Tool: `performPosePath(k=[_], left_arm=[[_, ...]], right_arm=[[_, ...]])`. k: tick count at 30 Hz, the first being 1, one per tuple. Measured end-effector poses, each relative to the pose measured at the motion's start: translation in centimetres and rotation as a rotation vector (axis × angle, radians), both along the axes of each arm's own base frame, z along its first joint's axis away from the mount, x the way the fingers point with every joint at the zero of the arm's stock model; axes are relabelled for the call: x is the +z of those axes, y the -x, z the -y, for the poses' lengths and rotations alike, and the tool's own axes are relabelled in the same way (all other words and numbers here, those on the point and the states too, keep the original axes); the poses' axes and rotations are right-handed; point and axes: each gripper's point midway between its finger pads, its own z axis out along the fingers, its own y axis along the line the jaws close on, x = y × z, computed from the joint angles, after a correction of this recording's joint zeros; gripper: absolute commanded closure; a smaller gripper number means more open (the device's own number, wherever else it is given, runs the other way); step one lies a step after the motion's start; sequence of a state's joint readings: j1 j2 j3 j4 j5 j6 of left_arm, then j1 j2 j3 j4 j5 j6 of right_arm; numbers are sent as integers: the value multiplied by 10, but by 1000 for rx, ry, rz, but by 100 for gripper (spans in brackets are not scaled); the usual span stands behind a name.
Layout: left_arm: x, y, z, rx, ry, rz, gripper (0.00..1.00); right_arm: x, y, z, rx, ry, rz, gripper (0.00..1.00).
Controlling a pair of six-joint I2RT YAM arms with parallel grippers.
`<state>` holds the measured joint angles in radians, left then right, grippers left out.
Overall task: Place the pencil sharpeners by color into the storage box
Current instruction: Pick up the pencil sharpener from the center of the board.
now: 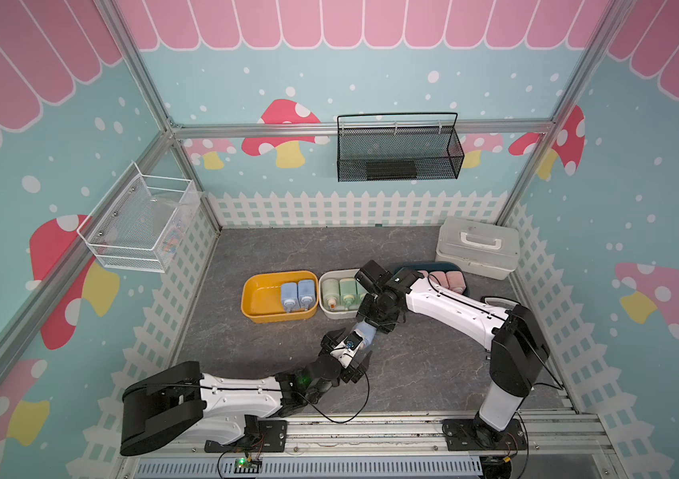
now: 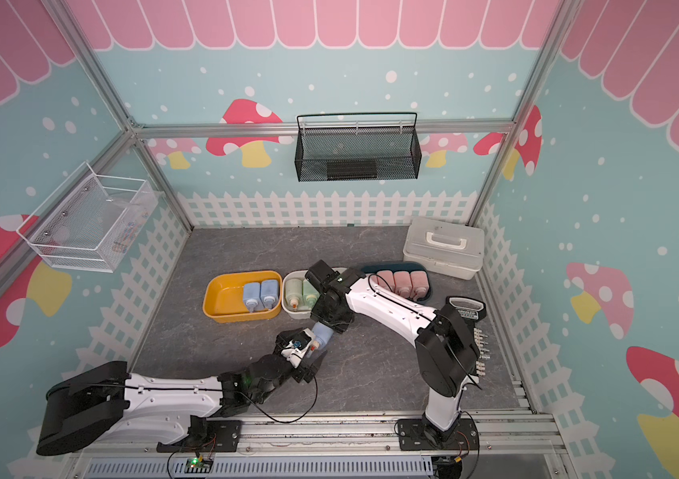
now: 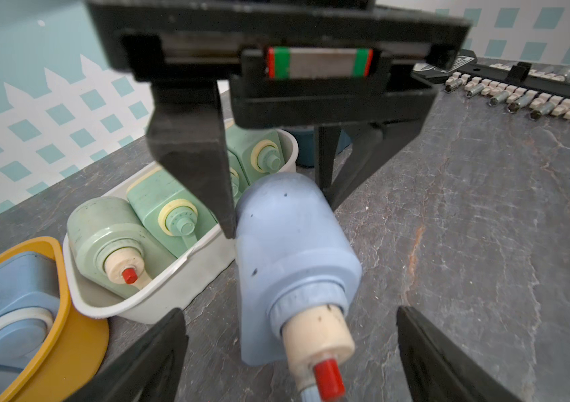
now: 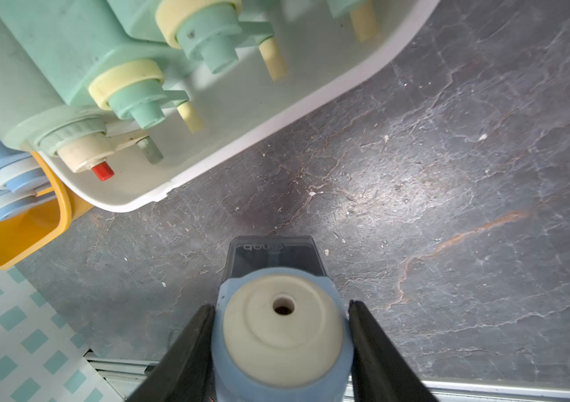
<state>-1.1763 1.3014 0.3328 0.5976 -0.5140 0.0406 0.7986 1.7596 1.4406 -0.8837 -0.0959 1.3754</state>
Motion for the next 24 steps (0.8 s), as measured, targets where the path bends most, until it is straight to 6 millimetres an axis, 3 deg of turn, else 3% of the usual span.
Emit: performPosePath(k=[9,17,24], left_arm=[[3,-12,8,49,-12,68,10],[-2,-9,21,20,-65,102,15],[-3,-8,24,12,-87,118,28]], right_arm=[[-5,1,7,-13,6,-13,100],[-6,1,4,-11,-11,-21,100],[-7,4,2,-8,-29,-40,100]])
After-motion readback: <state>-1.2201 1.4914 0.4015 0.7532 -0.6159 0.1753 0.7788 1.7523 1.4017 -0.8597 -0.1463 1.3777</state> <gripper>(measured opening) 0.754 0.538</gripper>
